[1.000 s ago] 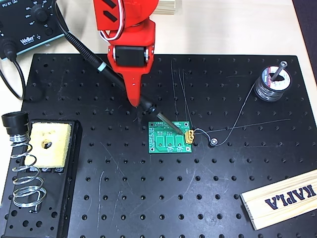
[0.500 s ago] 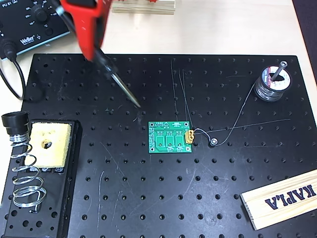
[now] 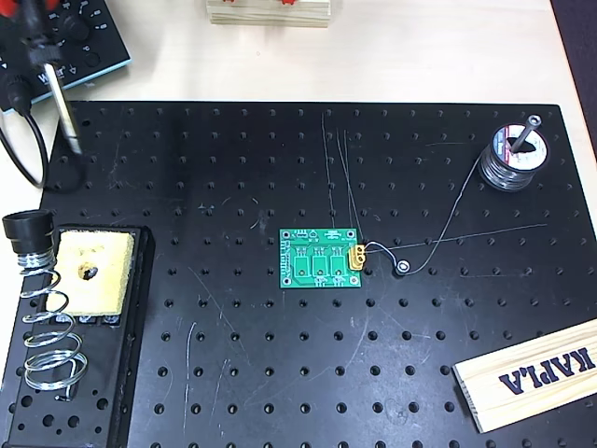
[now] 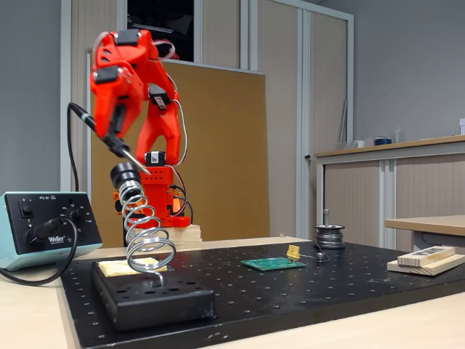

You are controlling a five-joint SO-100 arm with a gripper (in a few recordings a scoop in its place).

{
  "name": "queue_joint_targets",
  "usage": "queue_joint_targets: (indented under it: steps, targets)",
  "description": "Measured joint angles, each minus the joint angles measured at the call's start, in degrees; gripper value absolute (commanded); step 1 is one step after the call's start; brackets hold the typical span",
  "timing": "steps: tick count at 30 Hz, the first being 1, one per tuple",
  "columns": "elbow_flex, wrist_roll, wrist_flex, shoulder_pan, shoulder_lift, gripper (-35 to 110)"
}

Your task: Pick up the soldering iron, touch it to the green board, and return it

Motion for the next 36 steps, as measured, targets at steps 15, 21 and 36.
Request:
queue_joint_targets:
  steps: [15,21,36]
  targets:
    - [-12.0,2.7,0.6,2.5,-12.4,0]
    - [-15.5,3.8,0.6,1.1,-16.1,0]
    - [-18.6,5.7,-1.1,-3.1,-21.5,0]
